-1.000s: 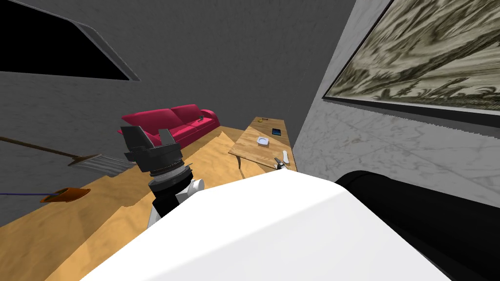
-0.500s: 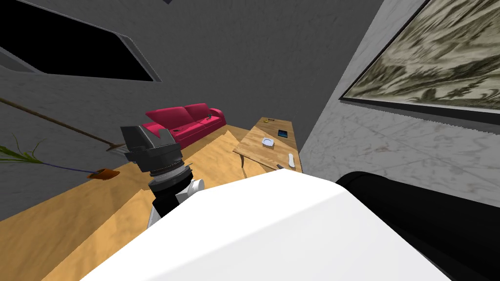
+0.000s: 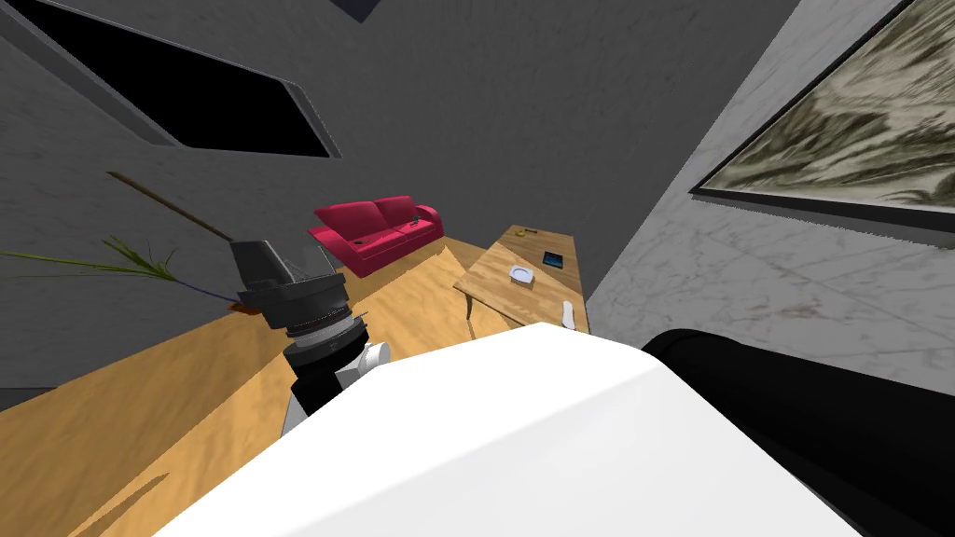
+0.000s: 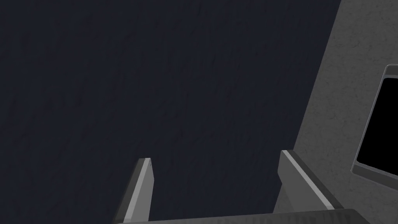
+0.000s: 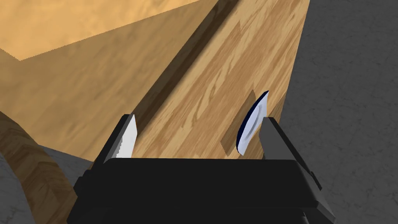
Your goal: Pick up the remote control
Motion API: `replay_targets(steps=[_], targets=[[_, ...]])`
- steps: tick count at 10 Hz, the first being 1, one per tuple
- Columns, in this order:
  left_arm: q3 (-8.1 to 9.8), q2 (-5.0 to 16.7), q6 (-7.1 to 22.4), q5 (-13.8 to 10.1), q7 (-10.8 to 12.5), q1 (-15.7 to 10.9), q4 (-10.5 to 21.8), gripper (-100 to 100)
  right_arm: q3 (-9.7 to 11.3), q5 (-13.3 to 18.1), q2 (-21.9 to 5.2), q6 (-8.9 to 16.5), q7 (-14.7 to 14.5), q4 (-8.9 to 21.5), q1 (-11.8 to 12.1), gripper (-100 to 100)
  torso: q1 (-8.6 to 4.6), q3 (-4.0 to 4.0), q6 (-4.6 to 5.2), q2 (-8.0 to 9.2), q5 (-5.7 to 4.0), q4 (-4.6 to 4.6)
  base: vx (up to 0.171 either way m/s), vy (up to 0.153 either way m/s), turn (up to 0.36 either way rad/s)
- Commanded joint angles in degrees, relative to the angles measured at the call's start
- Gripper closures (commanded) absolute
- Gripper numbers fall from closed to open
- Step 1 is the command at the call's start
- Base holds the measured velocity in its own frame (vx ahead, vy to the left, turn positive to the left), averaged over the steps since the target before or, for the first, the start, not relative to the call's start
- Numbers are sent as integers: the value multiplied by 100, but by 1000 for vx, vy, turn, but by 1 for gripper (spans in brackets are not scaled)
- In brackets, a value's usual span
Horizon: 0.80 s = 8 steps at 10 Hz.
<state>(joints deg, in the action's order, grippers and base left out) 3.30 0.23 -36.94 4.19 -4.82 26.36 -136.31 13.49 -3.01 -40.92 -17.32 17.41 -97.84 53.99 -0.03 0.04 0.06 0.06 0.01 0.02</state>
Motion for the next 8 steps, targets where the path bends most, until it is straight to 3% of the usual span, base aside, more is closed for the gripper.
replay_targets(steps=[1,4,7,8], targets=[[0,0,0,0,0,0,0,0,163,-14,-286,-13,176,286,161,-100,0,0,0,0,0,0,2,-2,279],[0,0,0,0,0,-1,0,0,312,-28,-616,34,348,526,251,-100,-2,0,-4,0,0,0,2,-9,216],[0,0,0,0,0,0,0,0,619,-57,-1077,133,712,988,385,-100,-6,-1,1,-2,-2,0,3,-13,264],[0,0,0,0,0,-1,0,0,619,-57,-1154,133,712,988,385,-100,-5,-1,-4,-3,-1,0,2,-17,158]])
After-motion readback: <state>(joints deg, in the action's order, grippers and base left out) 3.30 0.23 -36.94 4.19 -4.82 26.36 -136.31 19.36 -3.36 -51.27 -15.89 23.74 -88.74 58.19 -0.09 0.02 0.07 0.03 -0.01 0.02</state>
